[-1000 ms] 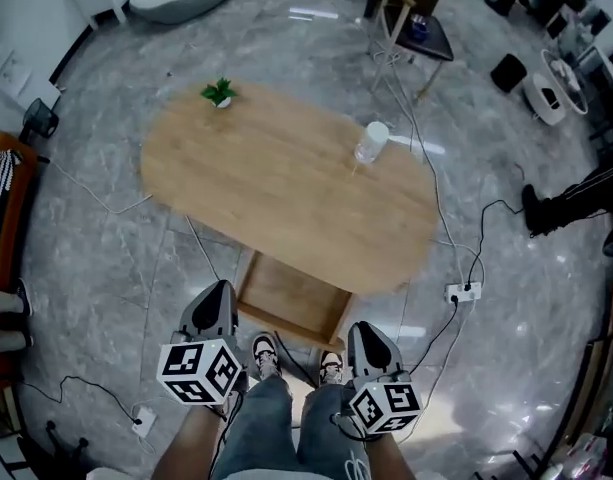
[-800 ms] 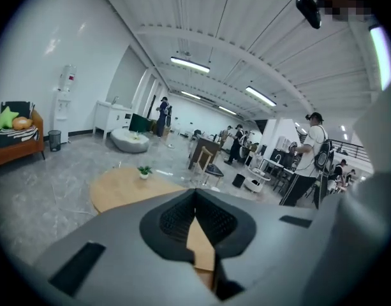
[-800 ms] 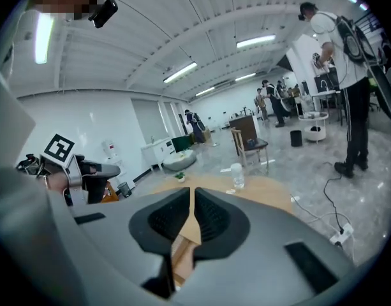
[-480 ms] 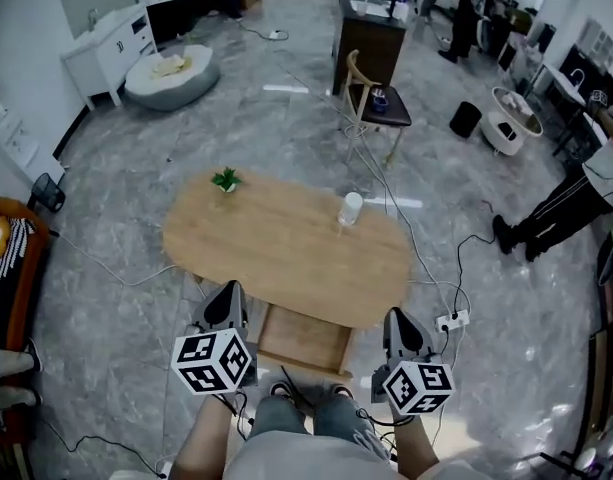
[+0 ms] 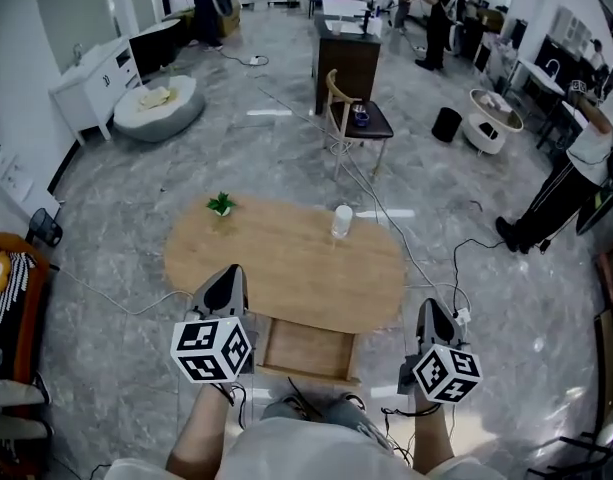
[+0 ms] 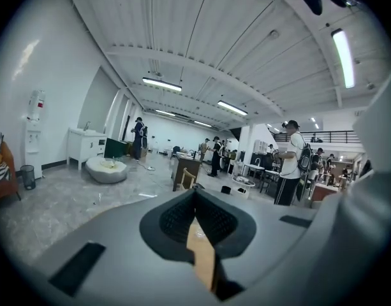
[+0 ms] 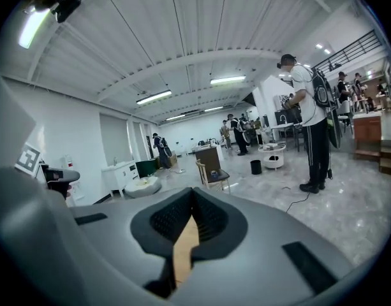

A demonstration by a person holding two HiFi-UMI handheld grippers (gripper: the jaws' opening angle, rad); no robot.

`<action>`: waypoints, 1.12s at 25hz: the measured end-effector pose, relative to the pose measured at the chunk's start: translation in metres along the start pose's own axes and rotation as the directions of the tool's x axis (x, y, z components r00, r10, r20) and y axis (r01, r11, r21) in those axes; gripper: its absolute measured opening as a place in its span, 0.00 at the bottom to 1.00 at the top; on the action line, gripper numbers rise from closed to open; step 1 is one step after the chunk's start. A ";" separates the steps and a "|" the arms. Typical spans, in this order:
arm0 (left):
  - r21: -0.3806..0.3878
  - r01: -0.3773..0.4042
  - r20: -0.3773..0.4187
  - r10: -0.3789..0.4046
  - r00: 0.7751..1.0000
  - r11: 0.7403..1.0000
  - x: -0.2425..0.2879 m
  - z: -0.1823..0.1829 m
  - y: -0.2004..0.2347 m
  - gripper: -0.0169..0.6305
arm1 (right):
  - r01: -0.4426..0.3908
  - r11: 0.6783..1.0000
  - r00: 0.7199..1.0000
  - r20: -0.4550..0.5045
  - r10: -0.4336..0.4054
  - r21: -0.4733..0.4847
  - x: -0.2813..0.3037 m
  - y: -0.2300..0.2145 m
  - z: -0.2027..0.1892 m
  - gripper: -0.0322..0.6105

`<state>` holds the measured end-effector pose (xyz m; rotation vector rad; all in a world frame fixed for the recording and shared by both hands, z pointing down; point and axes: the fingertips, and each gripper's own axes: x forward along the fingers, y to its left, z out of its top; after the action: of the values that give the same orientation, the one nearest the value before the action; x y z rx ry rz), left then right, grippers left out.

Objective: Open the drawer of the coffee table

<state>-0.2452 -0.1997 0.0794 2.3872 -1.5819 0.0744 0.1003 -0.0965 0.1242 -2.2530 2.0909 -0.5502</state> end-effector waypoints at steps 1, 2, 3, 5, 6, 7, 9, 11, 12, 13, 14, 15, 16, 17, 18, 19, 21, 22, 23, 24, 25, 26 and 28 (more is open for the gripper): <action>0.000 0.003 -0.004 -0.003 1.000 1.000 0.001 -0.002 0.000 0.01 | 0.007 1.000 1.000 0.001 -0.007 -0.001 -0.001 -0.001 -0.001 0.05; 0.001 0.006 -0.008 -0.006 1.000 1.000 0.002 -0.004 0.000 0.01 | 0.010 1.000 1.000 0.003 -0.010 -0.004 -0.001 -0.001 -0.001 0.05; 0.002 0.008 -0.012 -0.008 1.000 1.000 0.002 -0.005 0.000 0.01 | 0.012 1.000 1.000 0.006 -0.012 -0.008 -0.002 0.000 -0.001 0.05; 0.004 0.011 -0.017 -0.011 1.000 1.000 0.003 -0.007 0.000 0.01 | 0.012 1.000 1.000 0.009 -0.012 -0.016 -0.001 0.002 -0.001 0.05; 0.005 0.012 -0.018 -0.012 1.000 1.000 0.004 -0.008 0.000 0.01 | 0.013 1.000 1.000 0.010 -0.012 -0.021 0.000 0.003 -0.001 0.05; 0.007 0.014 -0.019 -0.014 1.000 1.000 0.004 -0.009 -0.001 0.01 | 0.013 1.000 1.000 0.009 -0.013 -0.026 0.000 0.005 -0.001 0.05; 0.009 0.016 -0.020 -0.016 1.000 1.000 0.005 -0.009 -0.002 0.01 | 0.011 0.999 1.000 0.000 -0.011 -0.041 0.001 0.007 -0.001 0.05; 0.007 0.017 -0.020 -0.017 1.000 1.000 0.005 -0.008 -0.004 0.01 | 0.006 0.998 1.000 -0.015 -0.007 -0.070 0.002 0.011 -0.001 0.05; 0.007 0.017 -0.020 -0.017 1.000 1.000 0.005 -0.007 -0.005 0.01 | 0.006 0.996 1.000 -0.020 -0.008 -0.094 0.002 0.013 0.000 0.05; 0.007 0.018 -0.021 -0.018 1.000 1.000 0.005 -0.007 -0.006 0.01 | 0.008 0.993 1.000 -0.022 -0.011 -0.120 0.001 0.014 0.001 0.05; 0.008 0.019 -0.022 -0.019 1.000 1.000 0.005 -0.007 -0.007 0.01 | 0.011 0.990 1.000 -0.019 -0.014 -0.140 0.000 0.015 0.002 0.05; 0.008 0.020 -0.022 -0.020 1.000 1.000 0.005 -0.007 -0.008 0.01 | 0.013 0.989 1.000 -0.015 -0.015 -0.150 -0.001 0.016 0.004 0.05; 0.009 0.020 -0.022 -0.020 1.000 1.000 0.004 -0.007 -0.009 0.01 | 0.014 0.988 1.000 -0.010 -0.016 -0.151 -0.001 0.016 0.006 0.05; 0.009 0.019 -0.022 -0.019 1.000 1.000 0.005 -0.008 -0.009 0.02 | 0.015 0.989 1.000 -0.006 -0.016 -0.150 -0.001 0.016 0.007 0.05; 0.010 0.017 -0.022 -0.017 1.000 1.000 0.005 -0.008 -0.009 0.01 | 0.016 0.988 1.000 -0.003 -0.017 -0.151 -0.001 0.016 0.008 0.05; 0.011 0.015 -0.021 -0.015 1.000 1.000 0.005 -0.009 -0.009 0.01 | 0.018 0.988 1.000 -0.001 -0.018 -0.154 0.000 0.015 0.009 0.05; 0.009 0.013 -0.020 -0.013 1.000 1.000 0.005 -0.010 -0.011 0.01 | 0.020 0.987 1.000 -0.001 -0.020 -0.158 -0.001 0.013 0.010 0.05; 0.007 0.012 -0.019 -0.012 1.000 1.000 0.005 -0.011 -0.012 0.01 | 0.021 0.987 1.000 -0.001 -0.021 -0.159 -0.001 0.011 0.010 0.05; 0.004 0.011 -0.018 -0.011 1.000 1.000 0.006 -0.011 -0.013 0.01 | 0.022 0.987 1.000 -0.002 -0.023 -0.159 -0.002 0.010 0.010 0.05; 0.000 0.010 -0.017 -0.010 1.000 1.000 0.006 -0.012 -0.014 0.01 | 0.023 0.987 1.000 -0.003 -0.024 -0.159 -0.002 0.009 0.010 0.05; -0.002 0.009 -0.016 -0.009 1.000 1.000 0.006 -0.012 -0.015 0.01 | 0.024 0.987 1.000 -0.004 -0.025 -0.160 -0.003 0.008 0.010 0.05; -0.005 0.009 -0.016 -0.009 1.000 1.000 0.006 -0.012 -0.016 0.01 | 0.025 0.987 1.000 -0.004 -0.026 -0.161 -0.003 0.008 0.010 0.05; -0.007 0.010 -0.017 -0.010 1.000 1.000 0.008 -0.013 -0.017 0.01 | 0.025 0.986 1.000 -0.005 -0.027 -0.166 -0.003 0.008 0.011 0.05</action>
<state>-0.2257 -0.1973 0.0897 2.3824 -1.5595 0.0867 0.0952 -0.0972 0.1109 -2.3707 2.1906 -0.3986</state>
